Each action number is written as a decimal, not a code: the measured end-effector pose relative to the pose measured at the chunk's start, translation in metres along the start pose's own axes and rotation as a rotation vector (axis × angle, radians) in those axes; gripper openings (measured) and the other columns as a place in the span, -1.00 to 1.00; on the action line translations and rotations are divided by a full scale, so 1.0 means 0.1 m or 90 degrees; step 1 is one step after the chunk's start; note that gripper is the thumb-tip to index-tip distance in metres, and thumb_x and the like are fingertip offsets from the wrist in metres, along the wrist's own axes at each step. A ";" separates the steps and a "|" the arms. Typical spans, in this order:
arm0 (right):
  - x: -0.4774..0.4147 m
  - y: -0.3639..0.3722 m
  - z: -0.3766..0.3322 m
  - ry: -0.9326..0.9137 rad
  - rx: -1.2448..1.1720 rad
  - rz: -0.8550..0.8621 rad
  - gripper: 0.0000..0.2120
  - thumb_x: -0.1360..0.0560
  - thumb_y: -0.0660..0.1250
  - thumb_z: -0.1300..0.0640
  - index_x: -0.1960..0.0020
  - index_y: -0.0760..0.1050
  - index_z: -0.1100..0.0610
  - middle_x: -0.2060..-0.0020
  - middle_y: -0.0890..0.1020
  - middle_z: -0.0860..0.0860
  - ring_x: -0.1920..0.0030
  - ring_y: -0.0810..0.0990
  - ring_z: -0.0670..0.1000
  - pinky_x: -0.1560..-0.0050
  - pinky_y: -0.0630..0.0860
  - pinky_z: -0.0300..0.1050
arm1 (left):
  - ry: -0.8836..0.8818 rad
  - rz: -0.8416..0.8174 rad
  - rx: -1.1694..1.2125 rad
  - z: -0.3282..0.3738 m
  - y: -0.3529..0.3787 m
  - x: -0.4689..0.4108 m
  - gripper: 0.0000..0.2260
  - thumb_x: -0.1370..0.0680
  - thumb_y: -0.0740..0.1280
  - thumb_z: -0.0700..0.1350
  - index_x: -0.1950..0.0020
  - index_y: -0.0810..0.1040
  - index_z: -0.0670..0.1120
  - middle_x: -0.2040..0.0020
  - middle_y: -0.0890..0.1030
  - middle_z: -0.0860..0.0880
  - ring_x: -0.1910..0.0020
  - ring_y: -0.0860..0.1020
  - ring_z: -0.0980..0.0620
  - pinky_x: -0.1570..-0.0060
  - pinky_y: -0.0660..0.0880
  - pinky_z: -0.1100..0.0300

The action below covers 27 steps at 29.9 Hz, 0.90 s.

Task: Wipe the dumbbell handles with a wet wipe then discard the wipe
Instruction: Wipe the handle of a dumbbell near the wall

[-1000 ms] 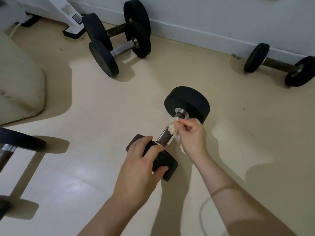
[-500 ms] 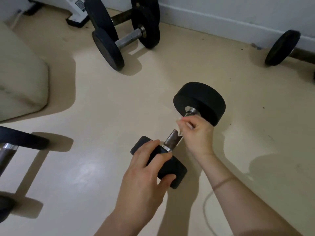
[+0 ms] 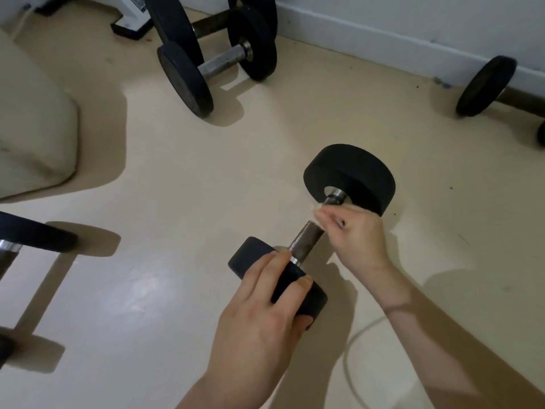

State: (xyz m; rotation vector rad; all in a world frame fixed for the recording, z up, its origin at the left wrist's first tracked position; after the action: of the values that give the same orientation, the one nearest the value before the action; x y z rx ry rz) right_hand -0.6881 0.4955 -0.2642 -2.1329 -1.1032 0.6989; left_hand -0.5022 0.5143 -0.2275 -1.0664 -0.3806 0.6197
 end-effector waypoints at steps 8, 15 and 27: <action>0.16 0.07 -0.02 0.053 -0.064 -0.093 -0.84 -0.48 0.40 0.08 0.02 0.67 0.12 0.22 0.68 -0.01 0.21 0.62 -0.11 0.13 0.59 -0.13 | 0.081 0.000 -0.052 0.17 -0.02 0.06 -0.65 -0.38 0.45 0.00 -0.16 0.60 0.03 -0.31 0.51 -0.08 -0.29 0.46 -0.06 -0.12 0.50 0.15; 0.42 0.14 -0.14 0.052 -0.113 -0.175 -0.85 -0.47 0.40 0.08 0.00 0.66 0.08 0.14 0.67 -0.02 0.14 0.62 -0.15 0.02 0.58 -0.20 | -0.106 -0.011 -0.053 -0.14 0.00 0.02 -0.35 -0.41 0.17 0.31 -0.45 0.22 0.09 -0.45 0.32 -0.18 -0.43 0.30 -0.17 -0.29 0.39 0.02; 0.11 -0.11 0.16 0.012 0.118 -0.043 -0.83 -0.48 0.34 0.31 -0.05 0.62 0.18 -0.13 0.55 0.08 -0.16 0.54 0.01 -0.19 0.51 0.05 | -0.065 -0.083 -0.158 0.08 0.17 0.09 -0.23 -0.30 0.42 0.29 -0.43 0.36 0.01 -0.35 0.42 -0.33 -0.32 0.44 -0.26 -0.09 0.54 -0.03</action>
State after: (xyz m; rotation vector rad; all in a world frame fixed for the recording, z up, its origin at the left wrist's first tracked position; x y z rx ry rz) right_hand -0.6992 0.5146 -0.2683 -1.9336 -1.0521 0.7187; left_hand -0.5049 0.5316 -0.2388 -1.2383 -0.6240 0.5208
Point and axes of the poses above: each hand's wrist, its own x-axis away from the middle knuckle, its own y-axis out of the palm, z = x × y, the point moved 8 cm from there along -x, towards the middle knuckle
